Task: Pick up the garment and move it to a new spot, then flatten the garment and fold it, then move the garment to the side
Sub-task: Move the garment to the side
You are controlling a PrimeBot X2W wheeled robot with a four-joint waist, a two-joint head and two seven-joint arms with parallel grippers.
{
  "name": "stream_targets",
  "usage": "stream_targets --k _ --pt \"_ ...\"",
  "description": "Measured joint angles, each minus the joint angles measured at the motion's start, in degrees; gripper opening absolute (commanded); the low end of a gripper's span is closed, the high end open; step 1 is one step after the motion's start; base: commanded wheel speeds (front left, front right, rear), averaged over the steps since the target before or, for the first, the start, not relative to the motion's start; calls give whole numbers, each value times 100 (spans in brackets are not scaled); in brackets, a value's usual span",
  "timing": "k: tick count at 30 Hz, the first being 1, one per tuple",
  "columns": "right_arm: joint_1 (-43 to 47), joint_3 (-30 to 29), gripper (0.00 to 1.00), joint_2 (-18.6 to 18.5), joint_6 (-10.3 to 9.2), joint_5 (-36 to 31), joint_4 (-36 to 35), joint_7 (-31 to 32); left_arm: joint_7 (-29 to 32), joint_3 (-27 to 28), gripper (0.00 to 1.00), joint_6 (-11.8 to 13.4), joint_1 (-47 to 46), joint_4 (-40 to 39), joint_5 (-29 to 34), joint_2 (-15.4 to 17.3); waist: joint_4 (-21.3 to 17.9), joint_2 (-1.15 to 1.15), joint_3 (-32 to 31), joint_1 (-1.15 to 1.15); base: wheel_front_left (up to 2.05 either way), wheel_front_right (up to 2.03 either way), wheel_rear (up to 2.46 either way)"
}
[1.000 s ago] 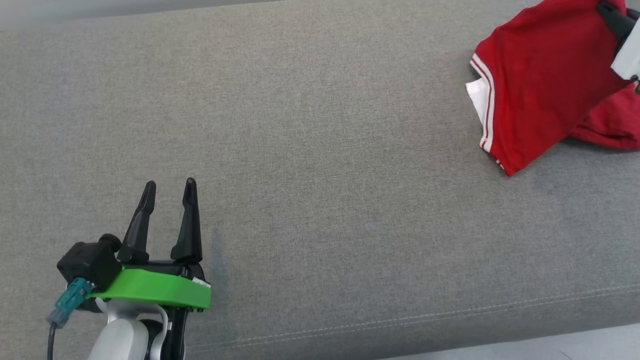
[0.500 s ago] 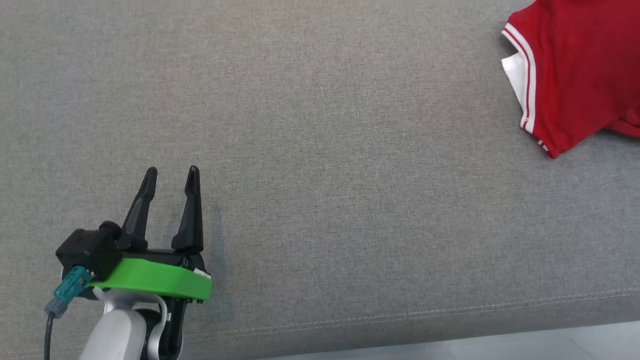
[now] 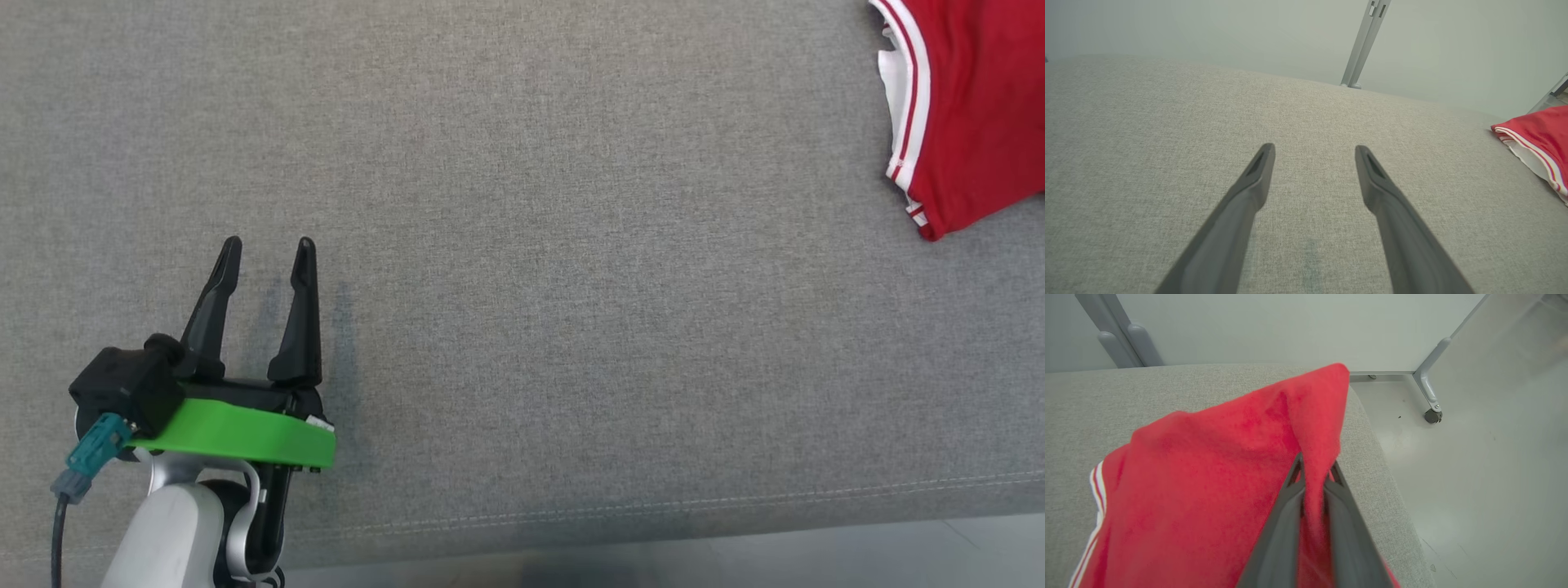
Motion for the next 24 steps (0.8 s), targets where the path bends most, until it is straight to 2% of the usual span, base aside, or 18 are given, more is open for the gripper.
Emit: stream_targets --k 1,2,3,4,5,11,18,24 --pt "1 -10 8 9 -12 -14 51 -91 0 9 100 1 -4 -14 13 8 -1 0 42 0 0 0 0" --pt "1 -11 30 13 -14 -52 104 -153 1 14 100 9 -8 -19 25 12 -5 0 82 0 0 0 0" --pt "2 -14 45 25 -69 -89 163 -237 1 18 100 9 -10 -19 26 16 -12 0 119 0 0 0 0" --pt "6 -14 89 33 -109 -122 224 -314 1 26 100 10 -13 -19 26 22 -21 0 150 0 0 0 0" --pt "12 -10 100 40 -113 -154 294 -359 2 31 100 16 -15 -19 26 29 -36 0 173 0 0 0 0" --pt "112 -55 100 166 -163 -159 572 -581 47 32 100 24 -57 -37 85 45 -149 0 220 0 0 0 0" --pt "335 -145 100 568 -164 -40 848 -808 101 46 100 59 -76 -73 92 110 -329 0 237 0 0 0 0" --pt "332 -180 100 727 -164 -45 877 -1269 92 40 100 63 -193 -7 100 112 -498 0 118 0 0 0 0"
